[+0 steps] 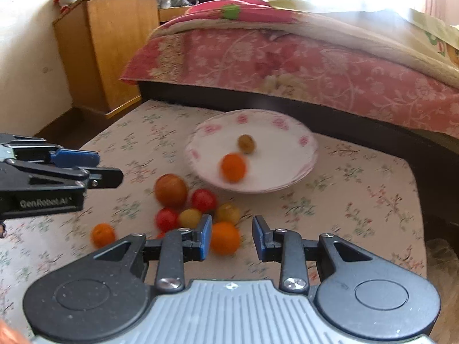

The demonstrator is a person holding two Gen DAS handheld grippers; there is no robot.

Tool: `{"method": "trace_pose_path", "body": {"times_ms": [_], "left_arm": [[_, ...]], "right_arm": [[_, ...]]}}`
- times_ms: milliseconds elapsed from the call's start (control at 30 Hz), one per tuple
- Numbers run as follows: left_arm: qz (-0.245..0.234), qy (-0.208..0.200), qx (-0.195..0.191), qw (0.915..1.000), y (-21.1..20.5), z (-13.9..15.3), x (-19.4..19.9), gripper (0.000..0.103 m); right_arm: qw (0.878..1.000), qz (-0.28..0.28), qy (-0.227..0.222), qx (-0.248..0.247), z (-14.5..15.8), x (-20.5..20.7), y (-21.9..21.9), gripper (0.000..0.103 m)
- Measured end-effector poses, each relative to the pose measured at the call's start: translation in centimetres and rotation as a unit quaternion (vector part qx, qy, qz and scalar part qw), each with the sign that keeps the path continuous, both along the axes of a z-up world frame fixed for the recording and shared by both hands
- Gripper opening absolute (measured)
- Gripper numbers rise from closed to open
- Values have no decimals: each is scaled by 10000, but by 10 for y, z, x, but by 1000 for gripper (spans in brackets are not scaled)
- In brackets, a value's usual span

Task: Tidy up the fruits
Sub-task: 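Grasp a second tangerine with the left tool while the right tool moves toward a cherry tomato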

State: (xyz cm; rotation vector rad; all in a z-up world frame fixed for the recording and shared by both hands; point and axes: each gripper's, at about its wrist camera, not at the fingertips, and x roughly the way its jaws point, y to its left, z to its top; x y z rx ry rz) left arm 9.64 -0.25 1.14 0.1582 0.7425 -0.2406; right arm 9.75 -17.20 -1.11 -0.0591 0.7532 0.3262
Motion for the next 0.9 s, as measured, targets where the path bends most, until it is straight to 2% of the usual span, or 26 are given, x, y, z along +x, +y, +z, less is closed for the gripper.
{"method": "trace_pose_path", "body": {"times_ms": [267, 467, 700, 900], "left_arm": [[-188, 252, 204, 9993, 1, -21, -13, 50], [-191, 490, 171, 9985, 3, -35, -7, 50], [-203, 642, 328, 9972, -6, -47, -4, 50], [-191, 767, 424, 9960, -10, -52, -3, 40]], "right_arm": [[9996, 226, 142, 79, -6, -11, 17, 35], [9992, 280, 249, 143, -13, -6, 22, 35], [9987, 325, 350, 200, -19, 1, 27, 35], [9984, 368, 386, 202, -22, 4, 31, 35]]}}
